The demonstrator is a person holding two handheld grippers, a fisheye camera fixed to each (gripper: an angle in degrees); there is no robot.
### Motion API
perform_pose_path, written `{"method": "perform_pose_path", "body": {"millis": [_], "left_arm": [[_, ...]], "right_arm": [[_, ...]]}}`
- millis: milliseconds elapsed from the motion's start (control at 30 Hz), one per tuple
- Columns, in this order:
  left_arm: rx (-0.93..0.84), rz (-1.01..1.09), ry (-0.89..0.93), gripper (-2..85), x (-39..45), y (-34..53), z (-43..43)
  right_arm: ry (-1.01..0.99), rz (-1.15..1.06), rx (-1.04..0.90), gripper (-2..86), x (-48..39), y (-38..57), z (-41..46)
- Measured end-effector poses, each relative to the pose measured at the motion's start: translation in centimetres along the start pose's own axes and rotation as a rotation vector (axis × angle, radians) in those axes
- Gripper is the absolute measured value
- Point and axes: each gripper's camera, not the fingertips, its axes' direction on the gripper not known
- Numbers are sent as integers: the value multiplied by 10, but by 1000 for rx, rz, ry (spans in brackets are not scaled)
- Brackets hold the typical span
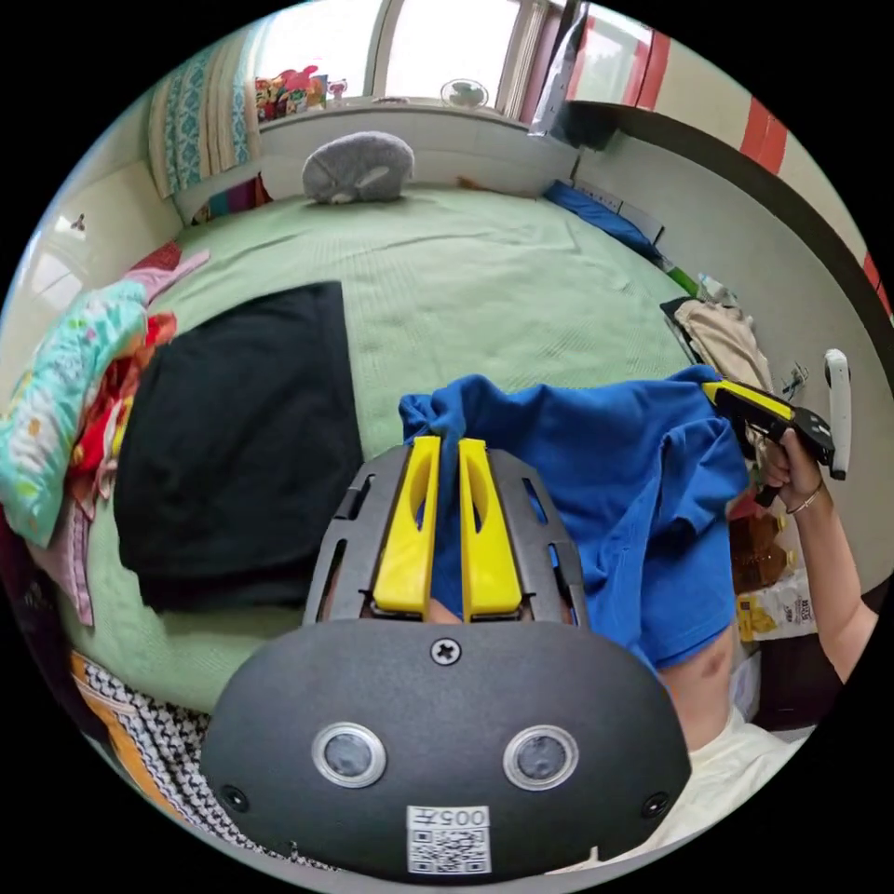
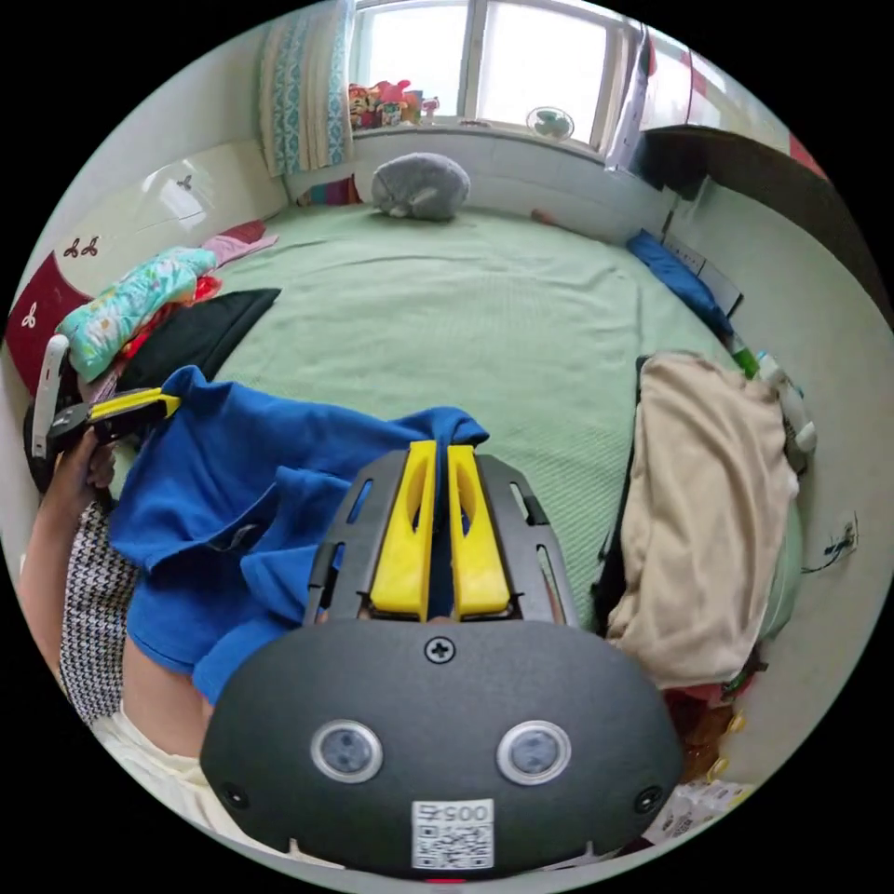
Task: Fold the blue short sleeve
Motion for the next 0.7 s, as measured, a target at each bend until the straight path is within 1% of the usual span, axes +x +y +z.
{"method": "perform_pose_path", "body": {"millis": [100,167,233,333,400,467,567,667,700], "left_arm": [[32,-6,-91,55,0,-44,0],[7,-33,-159,58,1,-56,1],[-10,-27,-185,56,5,-53,-1],[-36,40,-173,58,14,-19,-2],[-69,44,-135,65,15,20,-2],[-92,10,-80,68,12,46,-2],[-128,-17,-7,79,13,78,-2],[-112,44,-52,97,26,93,1],[-136,48,-68,104,29,94,8]], "right_arm": [[7,97,-20,-5,14,-53,10],[30,153,-51,4,22,-70,15],[11,166,-75,12,24,-70,13],[6,54,-63,30,14,-35,6],[44,-14,-141,37,7,5,12],[57,-21,-202,39,6,32,19],[27,14,-252,41,8,58,22],[30,44,-256,49,7,64,23],[19,63,-289,52,6,64,29]]}}
